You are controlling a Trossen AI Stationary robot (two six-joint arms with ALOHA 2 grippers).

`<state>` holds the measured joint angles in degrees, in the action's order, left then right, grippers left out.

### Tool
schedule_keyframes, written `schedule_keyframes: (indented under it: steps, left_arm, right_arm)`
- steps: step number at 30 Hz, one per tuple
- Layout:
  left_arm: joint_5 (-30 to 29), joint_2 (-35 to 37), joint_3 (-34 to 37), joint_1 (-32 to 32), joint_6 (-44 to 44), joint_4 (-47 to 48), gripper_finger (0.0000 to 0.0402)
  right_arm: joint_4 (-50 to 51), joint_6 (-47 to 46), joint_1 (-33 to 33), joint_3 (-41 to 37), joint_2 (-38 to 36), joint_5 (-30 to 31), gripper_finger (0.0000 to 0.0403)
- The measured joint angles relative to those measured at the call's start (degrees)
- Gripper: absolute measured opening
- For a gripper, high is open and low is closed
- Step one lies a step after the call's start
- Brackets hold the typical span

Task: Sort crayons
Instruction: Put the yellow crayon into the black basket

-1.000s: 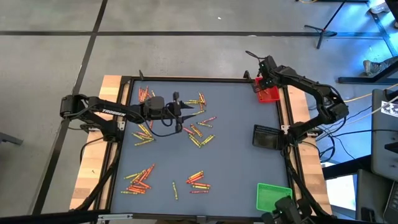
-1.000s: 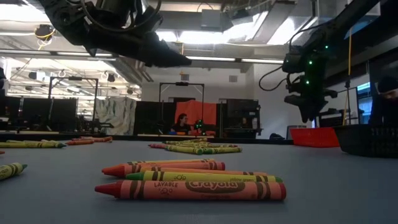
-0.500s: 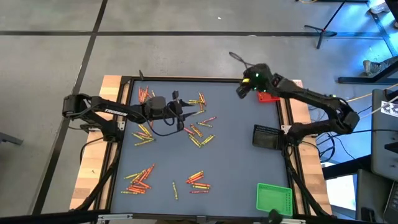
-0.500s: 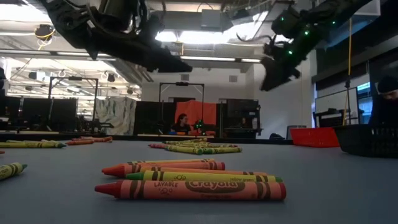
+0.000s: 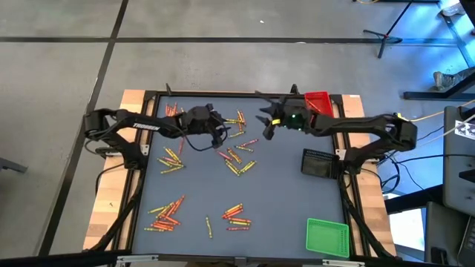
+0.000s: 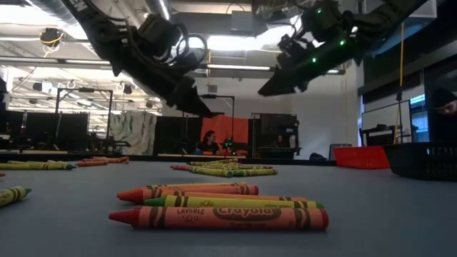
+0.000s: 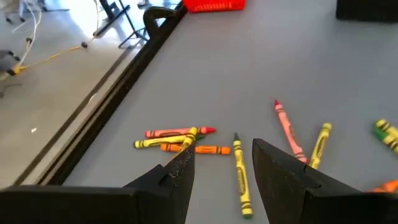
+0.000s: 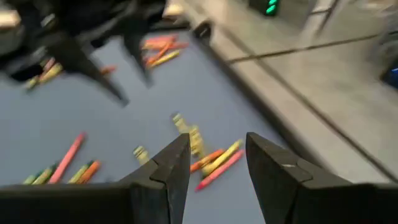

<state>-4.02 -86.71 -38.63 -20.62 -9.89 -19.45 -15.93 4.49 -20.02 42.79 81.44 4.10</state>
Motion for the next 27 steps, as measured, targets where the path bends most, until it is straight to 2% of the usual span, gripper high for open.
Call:
schedule_keyframes:
  steps: [6,11,16,19,22,27]
  left_arm:
    - [12.05,-0.03,0.24,-1.42,-1.12,-2.37,0.0143]
    - [12.6,-0.03,0.24,-2.92,-1.18,-2.58,0.0143]
    - [12.8,-0.01,0.33,-3.01,-1.2,-2.06,0.0143]
    - [14.06,-0.01,0.33,-2.88,-1.23,-2.34,0.0143]
    - [15.13,0.01,0.33,-2.84,-1.23,-3.05,0.0143]
    - [15.29,0.03,0.33,-2.84,-1.23,-3.12,0.0143]
  right_arm:
    - [-4.69,0.3,0.51,0.97,7.94,-0.03,0.0154]
    - [2.71,0.78,-0.52,8.24,14.78,-1.4,0.0154]
    - [9.64,6.0,-1.82,15.52,21.4,-1.89,0.0154]
    - [12.64,8.14,-3.1,19.14,24.85,-4.62,0.0154]
    - [13.04,9.48,-4.42,21.35,27.71,-8.29,0.0154]
    - [13.08,10.85,-6.18,22.89,30.52,-9.78,0.0154]
